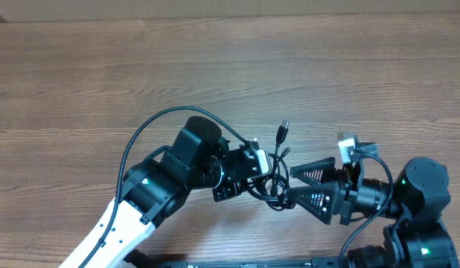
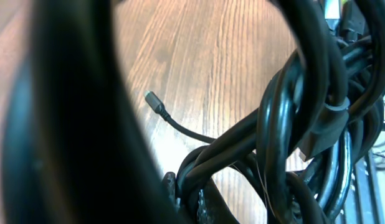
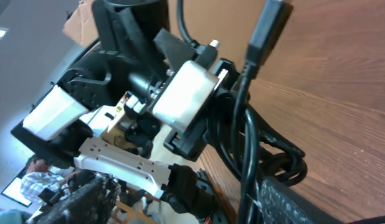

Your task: Untangle cables

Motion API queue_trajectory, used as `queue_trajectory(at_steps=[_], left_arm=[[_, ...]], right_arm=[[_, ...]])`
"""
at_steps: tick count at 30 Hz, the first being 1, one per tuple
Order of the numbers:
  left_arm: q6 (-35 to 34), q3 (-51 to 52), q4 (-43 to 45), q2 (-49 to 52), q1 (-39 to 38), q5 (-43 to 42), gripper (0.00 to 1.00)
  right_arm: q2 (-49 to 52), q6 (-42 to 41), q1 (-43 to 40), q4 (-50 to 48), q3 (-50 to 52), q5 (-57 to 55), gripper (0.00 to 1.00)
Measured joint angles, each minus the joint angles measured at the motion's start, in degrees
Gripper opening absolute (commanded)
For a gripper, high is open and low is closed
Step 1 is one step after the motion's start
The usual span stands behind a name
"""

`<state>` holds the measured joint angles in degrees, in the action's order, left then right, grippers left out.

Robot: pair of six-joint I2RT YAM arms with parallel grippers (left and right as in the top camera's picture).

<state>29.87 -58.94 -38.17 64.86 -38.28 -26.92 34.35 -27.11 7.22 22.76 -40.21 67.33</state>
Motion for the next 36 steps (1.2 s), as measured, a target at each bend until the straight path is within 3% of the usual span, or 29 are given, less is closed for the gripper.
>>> queue_trajectory(at_steps=[8, 22, 25, 28, 36], left_arm=[[-0.87, 0.0, 2.32, 0.2, 0.0, 0.35, 0.04], [-5.79, 0.0, 7.17, 3.58, -0.96, 1.66, 0.04], [-5.81, 0.0, 8.63, 3.63, -2.97, 1.73, 0.04], [-5.81, 0.0, 10.16, 3.87, -3.98, 2.47, 0.04], [-9.94, 0.09, 12.79, 3.96, -4.5, 6.4, 0.04]], right_arm=[[3.87, 0.11, 0.0, 0.79, 0.0, 0.04, 0.62], [3.91, 1.55, 0.0, 0.31, 0.0, 3.41, 0.62], [4.0, 2.25, 0.0, 0.37, 0.0, 4.22, 0.67], [4.74, 2.95, 0.0, 0.66, -0.04, 4.85, 0.62], [6.27, 6.36, 0.0, 3.74, -0.07, 4.81, 0.59]])
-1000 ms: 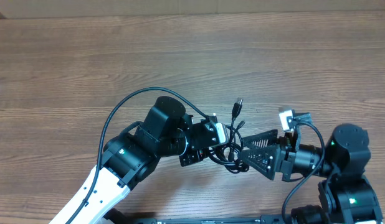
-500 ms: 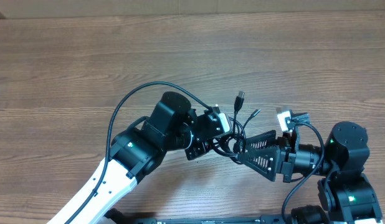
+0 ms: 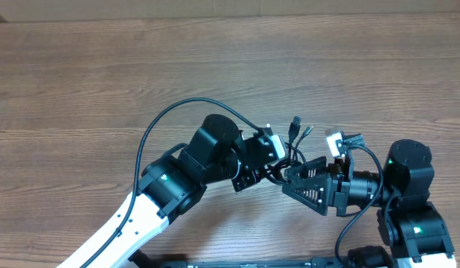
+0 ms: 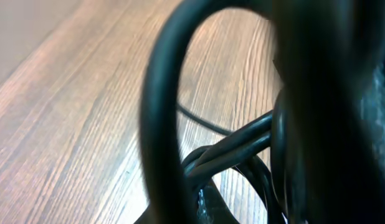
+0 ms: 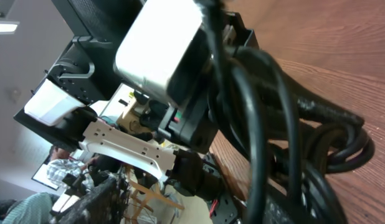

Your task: Untangle cables

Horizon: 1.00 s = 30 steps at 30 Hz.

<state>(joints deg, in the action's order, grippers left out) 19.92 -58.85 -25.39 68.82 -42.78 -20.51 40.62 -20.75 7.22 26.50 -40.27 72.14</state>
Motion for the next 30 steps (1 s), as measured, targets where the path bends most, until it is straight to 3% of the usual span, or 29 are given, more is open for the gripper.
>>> queue_trajectory(at_steps=[5, 7, 10, 11, 18, 21, 30], left_arm=[[-1.77, 0.02, 2.78, -0.02, 0.0, 0.46, 0.04], [-2.12, 0.02, 3.26, -0.35, 0.0, 0.68, 0.04], [-2.97, 0.02, 3.41, -1.22, 0.0, 0.81, 0.04], [-3.34, 0.02, 3.67, -1.46, 0.0, 0.76, 0.04], [-3.72, 0.02, 2.23, -1.84, 0.0, 2.73, 0.04], [-3.93, 0.0, -0.26, -1.9, 0.0, 5.79, 0.04], [-3.96, 0.0, -4.61, -2.25, 0.0, 9.75, 0.04]], right_arm=[[0.0, 2.91, 0.0, 1.33, -0.02, -0.13, 0.57], [0.0, 3.96, 0.0, 1.38, -0.02, -0.2, 0.43], [0.0, 4.9, 0.0, 1.84, -0.04, -1.27, 0.06], [0.0, 4.66, 0.0, 2.05, -0.04, -1.57, 0.04], [0.17, 2.6, 0.0, 0.15, -0.02, -1.73, 0.04], [0.26, -1.92, 0.0, -7.82, -0.04, 2.01, 0.04], [0.48, -28.2, 0.0, -38.36, -0.02, 6.99, 0.04]])
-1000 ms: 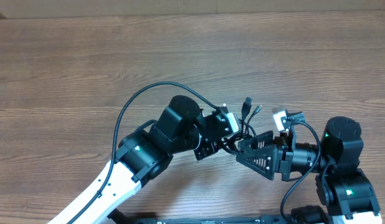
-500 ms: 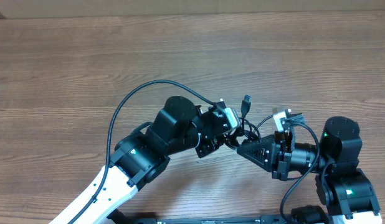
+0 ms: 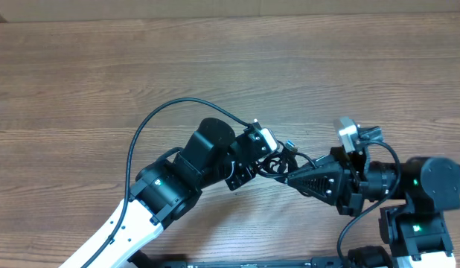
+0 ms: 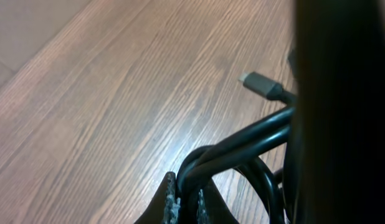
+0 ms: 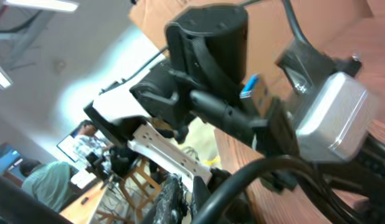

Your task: Untangle cables

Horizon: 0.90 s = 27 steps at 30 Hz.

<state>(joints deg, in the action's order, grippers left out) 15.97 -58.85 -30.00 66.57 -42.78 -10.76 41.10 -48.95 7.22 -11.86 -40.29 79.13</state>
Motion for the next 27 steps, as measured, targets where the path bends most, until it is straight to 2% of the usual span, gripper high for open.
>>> queue_trajectory(at_steps=[4, 16, 21, 27], left_arm=[[0.0, 0.0, -0.68, -0.37, 0.0, 0.02, 0.04], [0.26, 0.0, -1.75, -0.42, 0.0, -0.98, 0.04], [4.87, 0.0, -4.02, -0.42, 0.0, -7.04, 0.04], [9.11, 0.0, -3.08, -0.44, 0.0, -8.79, 0.04]], right_arm=[[0.09, -10.71, 0.0, -8.66, 0.13, -1.2, 0.04], [0.09, -28.3, 0.04, -6.67, 0.13, -14.73, 0.04], [0.11, -31.69, 0.07, -5.18, 0.13, -22.21, 0.04], [0.11, -39.85, 0.07, -5.16, 0.13, -27.67, 0.04]])
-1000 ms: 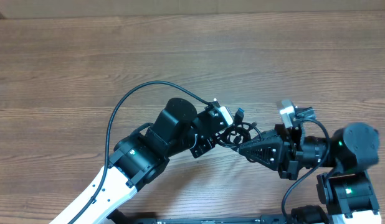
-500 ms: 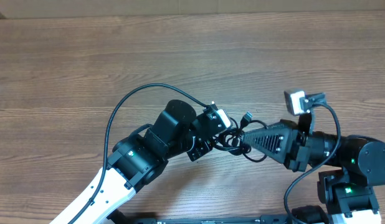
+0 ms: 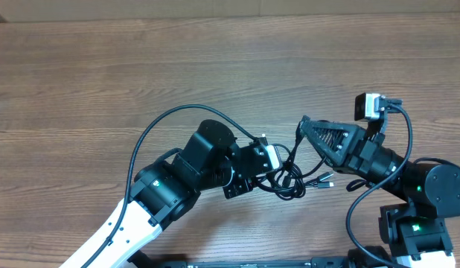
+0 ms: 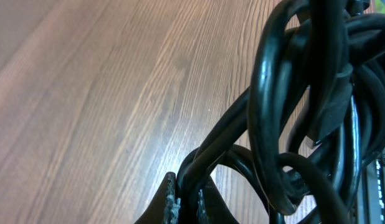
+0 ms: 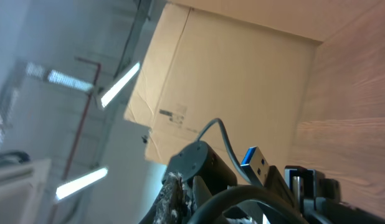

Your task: Untangle cables

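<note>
A tangled bundle of black cables [image 3: 288, 177] lies on the wooden table [image 3: 215, 67], with two plug ends [image 3: 326, 179] sticking out to its right. My left gripper [image 3: 278, 168] is shut on the bundle's left side. In the left wrist view its jaws [image 4: 187, 196] pinch thick black strands [image 4: 286, 118] that loop up to the right. My right gripper [image 3: 304, 124] is above and to the right of the bundle, shut on one strand that runs down into it. The right wrist view tilts upward and shows the gripper [image 5: 187, 194], a cable arc and a blue USB plug [image 5: 255, 163].
The left arm's own black cable [image 3: 167, 123] arcs over the table to the left of the bundle. A cardboard box [image 5: 242, 81] shows behind the table in the right wrist view. Bare wood stretches across the far half of the table.
My right gripper was low against the bundle next to the left gripper. It is now further back and to the right with one strand stretched from the bundle. The left gripper still holds the bundle.
First my right gripper stood open at the bundle, which the left gripper held. Then both were pressed together around the cables. Then the right gripper was shut on a strand. Now it holds that strand away from the bundle, with plug ends lying to the right.
</note>
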Motion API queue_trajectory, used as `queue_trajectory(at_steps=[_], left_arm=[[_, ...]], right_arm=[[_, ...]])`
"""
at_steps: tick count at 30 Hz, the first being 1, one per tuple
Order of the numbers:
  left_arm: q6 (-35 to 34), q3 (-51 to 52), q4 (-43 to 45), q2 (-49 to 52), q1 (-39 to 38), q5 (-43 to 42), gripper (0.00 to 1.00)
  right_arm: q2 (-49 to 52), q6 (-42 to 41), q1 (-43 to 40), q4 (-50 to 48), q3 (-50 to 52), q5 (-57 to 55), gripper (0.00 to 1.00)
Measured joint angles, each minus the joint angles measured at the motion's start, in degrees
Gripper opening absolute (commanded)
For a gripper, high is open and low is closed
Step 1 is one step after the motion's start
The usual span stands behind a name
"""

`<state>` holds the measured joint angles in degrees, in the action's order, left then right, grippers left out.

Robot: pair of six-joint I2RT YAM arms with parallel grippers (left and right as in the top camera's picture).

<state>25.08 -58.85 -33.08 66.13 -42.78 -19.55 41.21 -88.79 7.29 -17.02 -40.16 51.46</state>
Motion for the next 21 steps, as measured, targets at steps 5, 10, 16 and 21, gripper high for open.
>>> queue_trajectory(at_steps=[5, 10, 16, 21], left_arm=[[2.36, 0.0, 1.97, 0.0, 0.0, -0.5, 0.04], [3.06, 0.0, 0.76, 0.0, 0.0, -3.65, 0.04], [5.09, 0.0, -1.14, 0.0, 0.0, -7.96, 0.04], [4.9, 0.0, -2.03, 0.0, 0.0, -7.13, 0.04]], right_arm=[[-0.04, -2.67, -0.02, -1.31, 0.0, -0.57, 0.04], [-0.15, 3.48, 0.09, 9.22, -0.31, -3.63, 0.04], [1.92, 12.52, 0.2, 14.64, -0.31, -9.68, 0.42], [3.45, 20.92, 0.2, 16.7, -0.31, -10.08, 0.89]])
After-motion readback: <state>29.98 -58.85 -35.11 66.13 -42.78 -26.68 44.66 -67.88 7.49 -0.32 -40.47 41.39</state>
